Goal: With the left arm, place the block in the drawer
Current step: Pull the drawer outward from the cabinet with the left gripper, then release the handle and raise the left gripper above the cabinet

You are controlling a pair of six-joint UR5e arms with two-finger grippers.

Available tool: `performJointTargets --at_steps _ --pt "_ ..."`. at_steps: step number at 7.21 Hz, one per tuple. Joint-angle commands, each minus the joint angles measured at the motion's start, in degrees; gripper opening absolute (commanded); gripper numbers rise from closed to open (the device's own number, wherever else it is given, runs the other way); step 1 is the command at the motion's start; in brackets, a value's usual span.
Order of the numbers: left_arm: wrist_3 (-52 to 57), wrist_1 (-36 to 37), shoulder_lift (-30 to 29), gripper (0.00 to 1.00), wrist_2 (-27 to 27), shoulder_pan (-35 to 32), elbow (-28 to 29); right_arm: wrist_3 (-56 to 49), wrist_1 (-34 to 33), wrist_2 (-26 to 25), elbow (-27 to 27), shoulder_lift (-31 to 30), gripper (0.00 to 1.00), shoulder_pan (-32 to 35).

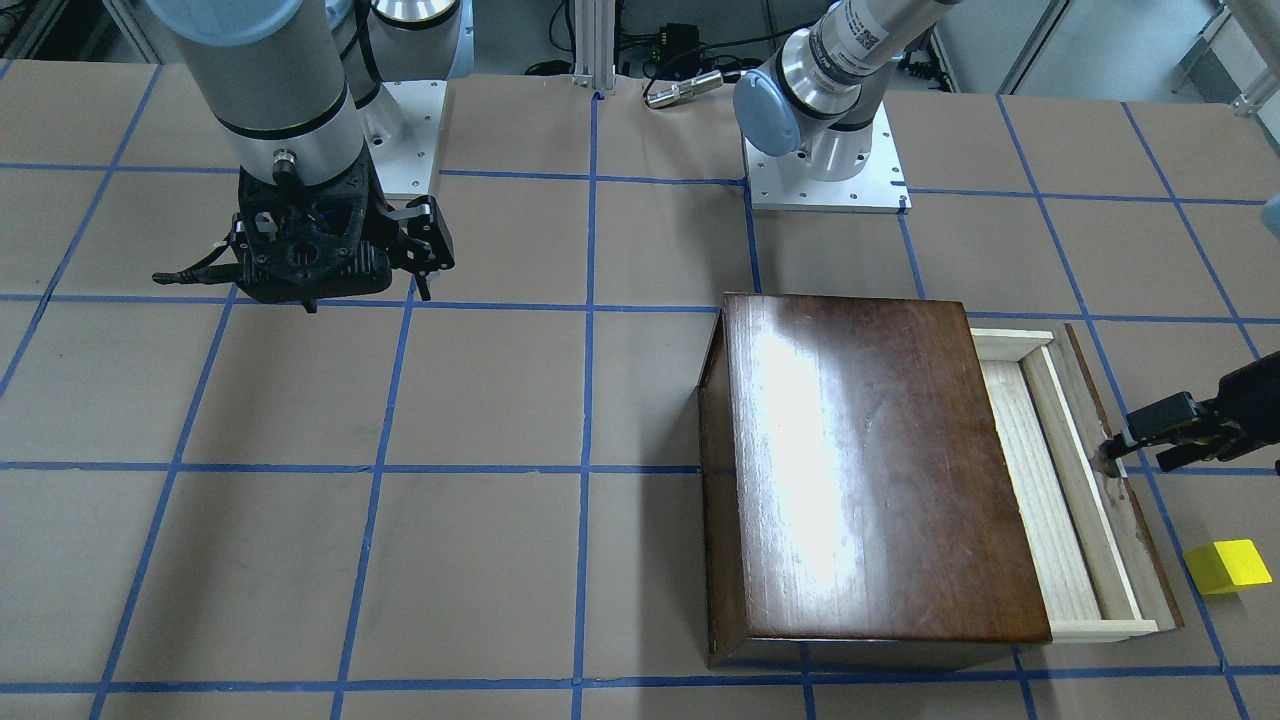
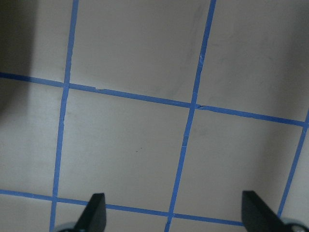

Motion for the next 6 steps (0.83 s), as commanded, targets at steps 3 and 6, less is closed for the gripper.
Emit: performJointTargets --at_steps 3,6 --pt "-0.25 -10.05 12.48 1.00 4.26 -0.12 0.03 0.02 0.00 0.00 0.00 0.00 1.00 0.00" --pt "-3.56 -17.56 21.90 1.00 8.30 -1.43 -0.93 -0.07 0.00 0.00 0.00 0.00 1.00 0.00"
